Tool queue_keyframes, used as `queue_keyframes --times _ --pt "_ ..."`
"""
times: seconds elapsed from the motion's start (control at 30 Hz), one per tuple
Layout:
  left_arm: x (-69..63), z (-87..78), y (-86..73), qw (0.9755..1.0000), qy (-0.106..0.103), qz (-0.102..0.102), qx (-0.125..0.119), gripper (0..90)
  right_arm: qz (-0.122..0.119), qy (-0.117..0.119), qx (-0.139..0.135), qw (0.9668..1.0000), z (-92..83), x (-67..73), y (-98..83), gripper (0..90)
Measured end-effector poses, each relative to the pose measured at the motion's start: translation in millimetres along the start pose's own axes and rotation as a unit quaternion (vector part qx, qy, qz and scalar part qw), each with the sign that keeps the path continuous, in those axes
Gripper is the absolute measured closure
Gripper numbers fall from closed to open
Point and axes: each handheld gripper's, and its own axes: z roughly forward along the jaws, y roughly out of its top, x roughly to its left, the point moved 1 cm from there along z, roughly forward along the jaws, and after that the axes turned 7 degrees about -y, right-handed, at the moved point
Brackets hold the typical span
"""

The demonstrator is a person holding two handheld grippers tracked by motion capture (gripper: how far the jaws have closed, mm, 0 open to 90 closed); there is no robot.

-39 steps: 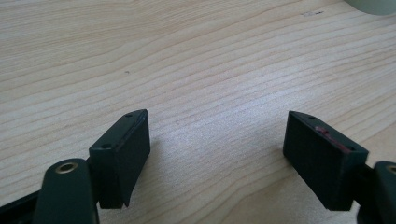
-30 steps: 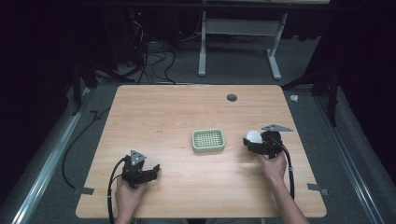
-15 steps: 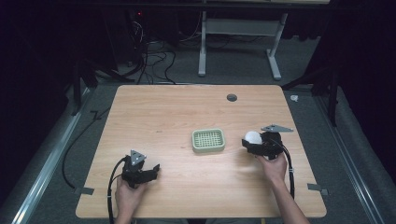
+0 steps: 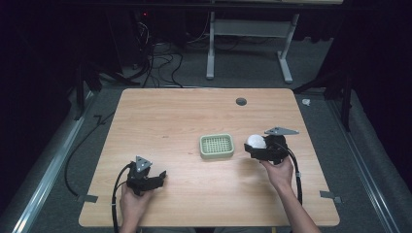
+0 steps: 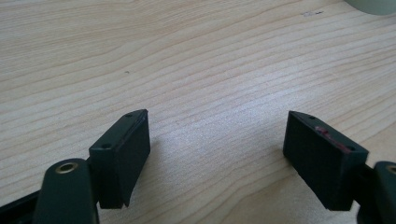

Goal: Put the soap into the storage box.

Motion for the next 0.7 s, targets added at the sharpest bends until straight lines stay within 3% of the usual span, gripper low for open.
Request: queue_keyframes --times 0.7 --pt "0.0 0.0 0.0 1.0 0.0 0.0 0.0 23.5 -0.031 0.035 0.008 0.9989 14.3 33.0 21.2 24.4"
